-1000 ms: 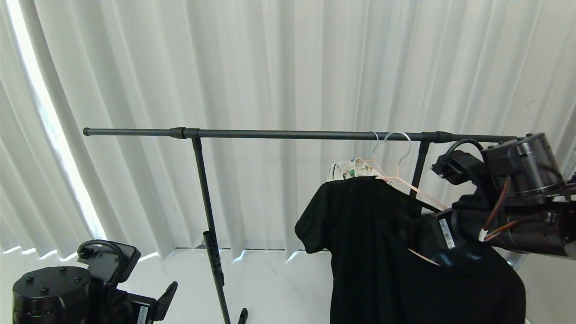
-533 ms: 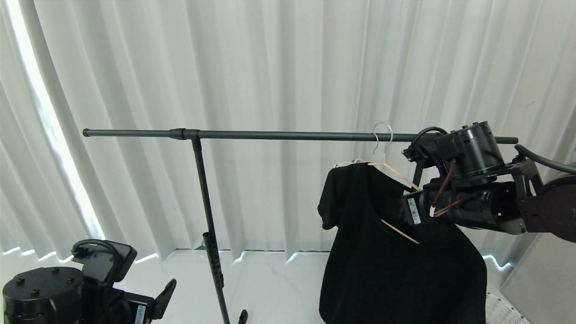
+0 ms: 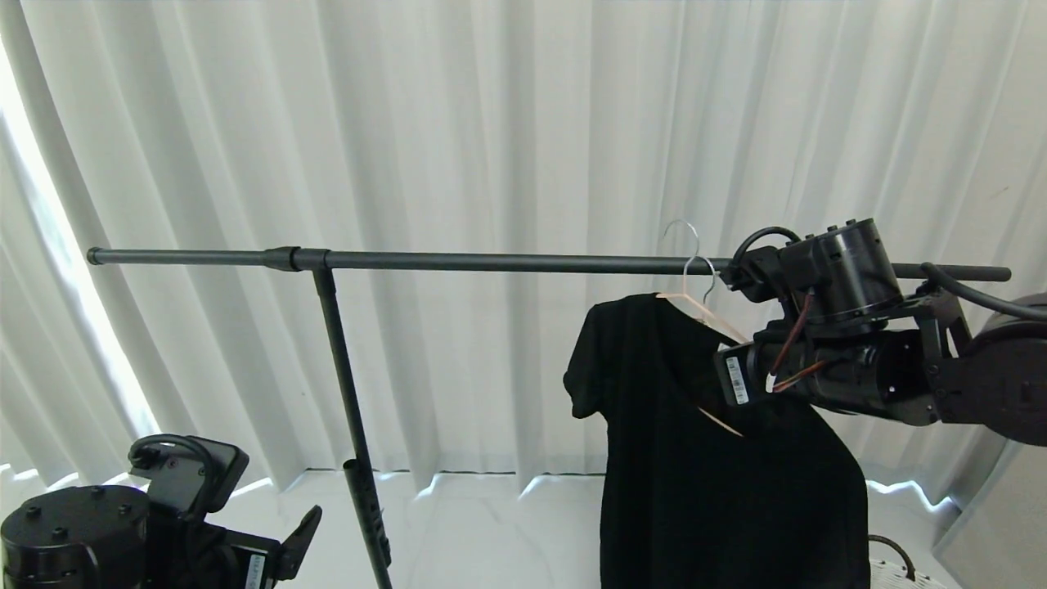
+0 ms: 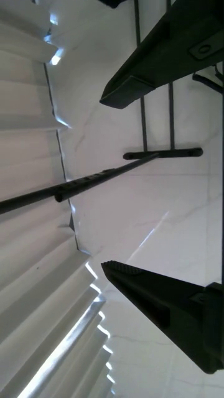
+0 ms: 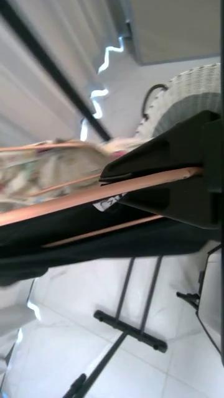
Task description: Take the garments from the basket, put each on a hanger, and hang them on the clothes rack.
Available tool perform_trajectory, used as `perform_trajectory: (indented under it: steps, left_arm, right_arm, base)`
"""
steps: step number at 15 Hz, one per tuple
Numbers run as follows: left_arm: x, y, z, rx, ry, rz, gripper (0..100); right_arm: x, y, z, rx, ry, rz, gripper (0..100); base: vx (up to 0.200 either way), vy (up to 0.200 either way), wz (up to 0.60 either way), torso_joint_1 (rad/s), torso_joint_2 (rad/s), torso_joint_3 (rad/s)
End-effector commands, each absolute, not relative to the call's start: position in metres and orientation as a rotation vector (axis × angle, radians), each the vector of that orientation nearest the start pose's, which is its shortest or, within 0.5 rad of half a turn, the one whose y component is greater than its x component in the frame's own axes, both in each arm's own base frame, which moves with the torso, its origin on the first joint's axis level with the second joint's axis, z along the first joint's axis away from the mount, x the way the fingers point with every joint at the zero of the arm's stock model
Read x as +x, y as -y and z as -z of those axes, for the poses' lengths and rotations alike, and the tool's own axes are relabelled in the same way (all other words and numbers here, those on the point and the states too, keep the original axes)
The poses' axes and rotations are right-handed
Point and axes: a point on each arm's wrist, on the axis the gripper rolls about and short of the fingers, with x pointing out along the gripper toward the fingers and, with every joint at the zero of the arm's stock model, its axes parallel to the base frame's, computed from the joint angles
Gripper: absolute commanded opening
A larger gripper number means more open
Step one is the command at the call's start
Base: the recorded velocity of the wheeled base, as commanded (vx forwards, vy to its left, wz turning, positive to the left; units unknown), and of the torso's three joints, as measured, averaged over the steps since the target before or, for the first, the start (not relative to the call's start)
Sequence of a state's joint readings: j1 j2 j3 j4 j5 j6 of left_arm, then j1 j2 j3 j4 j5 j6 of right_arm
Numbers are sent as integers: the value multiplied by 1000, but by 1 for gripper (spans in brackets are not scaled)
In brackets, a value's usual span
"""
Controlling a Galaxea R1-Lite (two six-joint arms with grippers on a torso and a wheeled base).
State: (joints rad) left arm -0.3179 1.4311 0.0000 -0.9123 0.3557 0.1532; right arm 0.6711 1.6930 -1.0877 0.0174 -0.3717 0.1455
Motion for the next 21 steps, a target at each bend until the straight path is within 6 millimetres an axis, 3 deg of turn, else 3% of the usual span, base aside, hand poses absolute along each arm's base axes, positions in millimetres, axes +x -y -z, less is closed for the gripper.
perform_trajectory:
  steps: [1,8,18,21]
  left_arm:
    - [140,38,-84,322,-492,0,100]
    - [140,38,-86,317,-484,1,100]
    - [138,40,-87,312,-474,15,100]
    - [138,40,-87,312,-475,17,100]
  right_arm:
    - [238,-192,-201,-175,-559,-283,0]
    - [240,-200,-194,-172,-586,-331,0]
    - [285,-235,-167,-159,-628,-322,0]
    - [285,-241,-159,-175,-648,-328,0]
  base:
    - [200,0,0,7,12,2]
    - [29,0,0,1,0,1]
    - [0,0,0,0,0,0]
    - [0,0,0,0,0,0]
